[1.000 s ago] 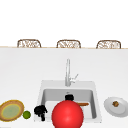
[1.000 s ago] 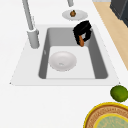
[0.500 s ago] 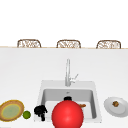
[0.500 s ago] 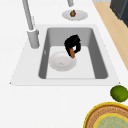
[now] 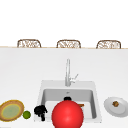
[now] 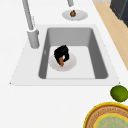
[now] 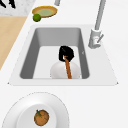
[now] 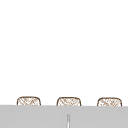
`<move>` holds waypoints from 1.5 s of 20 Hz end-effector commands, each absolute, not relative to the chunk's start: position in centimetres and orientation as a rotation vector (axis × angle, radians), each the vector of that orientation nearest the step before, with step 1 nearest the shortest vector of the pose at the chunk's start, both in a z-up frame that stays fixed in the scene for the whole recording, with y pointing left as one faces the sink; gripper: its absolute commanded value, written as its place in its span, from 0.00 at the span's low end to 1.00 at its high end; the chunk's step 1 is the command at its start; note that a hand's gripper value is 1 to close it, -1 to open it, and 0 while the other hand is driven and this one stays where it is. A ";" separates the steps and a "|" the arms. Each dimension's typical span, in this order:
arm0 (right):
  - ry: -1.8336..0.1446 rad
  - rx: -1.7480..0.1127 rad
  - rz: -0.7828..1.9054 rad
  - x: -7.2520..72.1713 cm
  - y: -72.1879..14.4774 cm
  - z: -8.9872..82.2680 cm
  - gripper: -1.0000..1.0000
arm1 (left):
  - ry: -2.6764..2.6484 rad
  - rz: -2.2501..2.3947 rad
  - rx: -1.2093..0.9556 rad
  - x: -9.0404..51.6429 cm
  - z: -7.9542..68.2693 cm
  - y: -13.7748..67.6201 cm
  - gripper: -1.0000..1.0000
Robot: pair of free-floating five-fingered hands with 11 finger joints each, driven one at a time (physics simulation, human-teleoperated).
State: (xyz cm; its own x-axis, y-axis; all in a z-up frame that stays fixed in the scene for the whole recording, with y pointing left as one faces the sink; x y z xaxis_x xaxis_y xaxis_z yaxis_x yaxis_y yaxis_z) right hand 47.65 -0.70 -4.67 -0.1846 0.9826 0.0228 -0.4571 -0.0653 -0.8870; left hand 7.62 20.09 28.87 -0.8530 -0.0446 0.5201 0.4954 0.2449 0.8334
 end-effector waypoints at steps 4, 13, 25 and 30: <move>-0.975 -0.795 1.530 48.3 -2.2 -10.0 1.00 | -2.083 -1.643 -0.411 7.6 28.9 20.1 0.50; -1.056 -0.795 1.466 49.3 -1.1 -8.8 0.00 | -2.083 -1.643 -0.411 7.6 28.9 20.1 0.50; -1.119 -0.759 1.502 48.6 -2.5 -2.5 0.00 | -2.083 -1.643 -0.411 7.6 28.9 20.1 0.50; -1.111 -0.769 1.507 48.4 -2.5 -2.3 0.00 | -2.083 -1.643 -0.411 7.6 28.9 20.1 0.50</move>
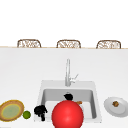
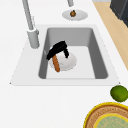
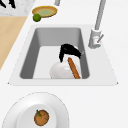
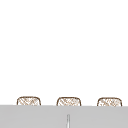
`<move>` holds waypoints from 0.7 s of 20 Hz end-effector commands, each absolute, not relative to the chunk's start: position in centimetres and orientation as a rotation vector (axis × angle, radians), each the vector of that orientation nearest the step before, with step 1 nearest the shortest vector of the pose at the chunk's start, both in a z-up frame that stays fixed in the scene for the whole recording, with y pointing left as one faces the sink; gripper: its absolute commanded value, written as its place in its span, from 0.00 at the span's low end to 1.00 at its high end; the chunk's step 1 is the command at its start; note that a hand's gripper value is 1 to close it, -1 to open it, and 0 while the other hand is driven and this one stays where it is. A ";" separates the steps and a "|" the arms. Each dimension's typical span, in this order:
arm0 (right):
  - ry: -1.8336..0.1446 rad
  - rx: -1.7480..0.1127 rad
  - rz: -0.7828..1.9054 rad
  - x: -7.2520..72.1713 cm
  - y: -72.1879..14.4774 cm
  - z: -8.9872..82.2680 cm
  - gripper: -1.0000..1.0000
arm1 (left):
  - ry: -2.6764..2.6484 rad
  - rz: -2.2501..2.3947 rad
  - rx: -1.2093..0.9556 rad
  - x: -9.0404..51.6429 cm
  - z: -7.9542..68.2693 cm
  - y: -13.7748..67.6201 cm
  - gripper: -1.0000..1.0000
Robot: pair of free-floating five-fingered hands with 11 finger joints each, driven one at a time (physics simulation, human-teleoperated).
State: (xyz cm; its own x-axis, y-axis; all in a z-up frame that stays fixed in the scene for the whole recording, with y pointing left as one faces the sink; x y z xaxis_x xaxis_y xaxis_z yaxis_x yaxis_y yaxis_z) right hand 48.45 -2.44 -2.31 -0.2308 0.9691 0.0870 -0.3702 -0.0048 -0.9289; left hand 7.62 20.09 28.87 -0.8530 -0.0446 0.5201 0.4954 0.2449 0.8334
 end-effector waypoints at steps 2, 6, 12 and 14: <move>-1.111 -0.767 1.509 48.4 -2.5 -2.3 0.00 | -2.083 -1.643 -0.411 7.6 28.9 20.1 0.50; -1.102 -0.762 1.512 48.5 -2.5 -2.4 0.00 | -2.083 -1.643 -0.411 7.6 28.9 20.1 0.50; -0.981 -0.680 1.502 48.8 -2.9 0.4 0.00 | -2.083 -1.643 -0.411 7.6 28.9 20.1 0.50; -0.979 -0.673 1.510 48.2 -3.9 1.8 0.00 | -2.083 -1.643 -0.411 7.6 28.9 20.1 0.50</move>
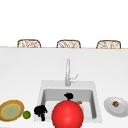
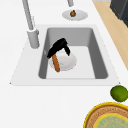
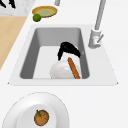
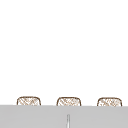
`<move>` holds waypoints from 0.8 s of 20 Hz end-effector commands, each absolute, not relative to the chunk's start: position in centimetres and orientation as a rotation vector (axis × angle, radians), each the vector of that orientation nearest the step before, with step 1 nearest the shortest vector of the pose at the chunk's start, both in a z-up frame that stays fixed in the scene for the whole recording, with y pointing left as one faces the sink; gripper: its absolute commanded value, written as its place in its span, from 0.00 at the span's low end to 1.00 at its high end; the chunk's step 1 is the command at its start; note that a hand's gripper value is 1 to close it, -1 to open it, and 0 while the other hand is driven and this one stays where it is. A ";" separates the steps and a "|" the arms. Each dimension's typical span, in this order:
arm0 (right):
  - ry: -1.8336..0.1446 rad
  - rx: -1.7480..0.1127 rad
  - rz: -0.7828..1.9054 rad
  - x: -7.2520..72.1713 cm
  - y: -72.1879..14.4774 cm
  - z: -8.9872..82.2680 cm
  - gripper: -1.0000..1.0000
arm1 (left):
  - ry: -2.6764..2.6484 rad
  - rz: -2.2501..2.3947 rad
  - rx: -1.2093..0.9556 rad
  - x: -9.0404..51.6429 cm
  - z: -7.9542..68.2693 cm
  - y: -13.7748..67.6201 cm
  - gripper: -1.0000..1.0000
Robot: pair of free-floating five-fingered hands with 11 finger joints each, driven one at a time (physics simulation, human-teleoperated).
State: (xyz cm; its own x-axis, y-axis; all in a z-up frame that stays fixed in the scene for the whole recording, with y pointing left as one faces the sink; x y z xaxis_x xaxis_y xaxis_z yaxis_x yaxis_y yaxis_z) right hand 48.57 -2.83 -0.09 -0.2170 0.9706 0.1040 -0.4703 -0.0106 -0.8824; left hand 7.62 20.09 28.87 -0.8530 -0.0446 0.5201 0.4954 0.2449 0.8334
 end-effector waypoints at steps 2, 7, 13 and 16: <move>-0.965 -0.653 1.514 47.7 -4.4 2.9 0.00 | -2.083 -1.643 -0.411 7.6 28.9 20.1 0.50; -1.001 -0.659 1.510 45.2 -7.0 5.7 0.00 | -2.083 -1.643 -0.411 7.6 28.9 20.1 0.50; -1.020 -0.662 1.523 42.7 -10.9 7.4 0.00 | -2.083 -1.643 -0.411 7.6 28.9 20.1 0.50; -1.024 -0.659 1.523 41.7 -12.9 8.3 0.00 | -2.083 -1.643 -0.411 7.6 28.9 20.1 0.50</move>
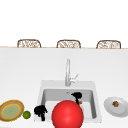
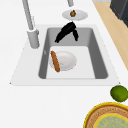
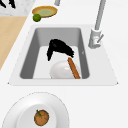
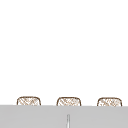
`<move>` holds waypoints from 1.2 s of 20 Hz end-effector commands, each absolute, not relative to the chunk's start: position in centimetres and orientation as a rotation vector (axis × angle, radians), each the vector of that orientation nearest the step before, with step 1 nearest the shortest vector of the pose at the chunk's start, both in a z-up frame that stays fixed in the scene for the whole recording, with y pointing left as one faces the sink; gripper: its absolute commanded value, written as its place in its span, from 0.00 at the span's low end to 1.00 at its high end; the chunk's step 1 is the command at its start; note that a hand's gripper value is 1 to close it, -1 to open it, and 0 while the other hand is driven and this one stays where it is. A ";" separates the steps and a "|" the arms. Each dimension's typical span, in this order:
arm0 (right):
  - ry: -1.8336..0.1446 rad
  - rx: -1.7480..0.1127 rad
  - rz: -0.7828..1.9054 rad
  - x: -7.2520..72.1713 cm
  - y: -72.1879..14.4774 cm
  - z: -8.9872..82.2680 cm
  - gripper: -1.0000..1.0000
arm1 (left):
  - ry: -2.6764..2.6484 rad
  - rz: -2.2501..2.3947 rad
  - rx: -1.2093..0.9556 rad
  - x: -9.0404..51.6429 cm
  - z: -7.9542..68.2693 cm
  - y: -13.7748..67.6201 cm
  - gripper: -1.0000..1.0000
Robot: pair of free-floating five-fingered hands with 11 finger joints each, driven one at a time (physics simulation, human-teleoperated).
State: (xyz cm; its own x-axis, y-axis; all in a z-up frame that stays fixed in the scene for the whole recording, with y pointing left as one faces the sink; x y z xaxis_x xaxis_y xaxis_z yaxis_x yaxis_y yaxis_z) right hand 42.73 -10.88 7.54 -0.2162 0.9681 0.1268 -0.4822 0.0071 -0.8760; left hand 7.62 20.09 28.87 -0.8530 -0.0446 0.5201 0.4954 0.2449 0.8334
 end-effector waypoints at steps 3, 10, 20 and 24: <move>-1.030 -0.650 1.520 41.2 -15.0 9.4 0.00 | -2.083 -1.643 -0.411 7.6 28.9 20.1 0.50; -0.969 -0.597 1.526 39.8 -19.5 11.1 0.00 | -2.083 -1.643 -0.411 7.6 28.9 20.1 0.50; -0.933 -0.568 1.535 37.3 -25.6 14.5 0.00 | -2.083 -1.643 -0.411 7.6 28.9 20.1 0.50; -0.926 -0.557 1.529 36.9 -28.1 17.7 0.00 | -2.083 -1.643 -0.411 7.6 28.9 20.1 0.50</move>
State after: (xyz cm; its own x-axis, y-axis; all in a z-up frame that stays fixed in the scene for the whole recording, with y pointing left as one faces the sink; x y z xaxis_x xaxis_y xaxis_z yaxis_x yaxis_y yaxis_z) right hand 36.87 -26.50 15.34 -0.1974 0.9699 0.1424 -0.5958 -0.0033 -0.8031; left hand 7.62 20.09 28.87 -0.8530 -0.0446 0.5201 0.4954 0.2449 0.8334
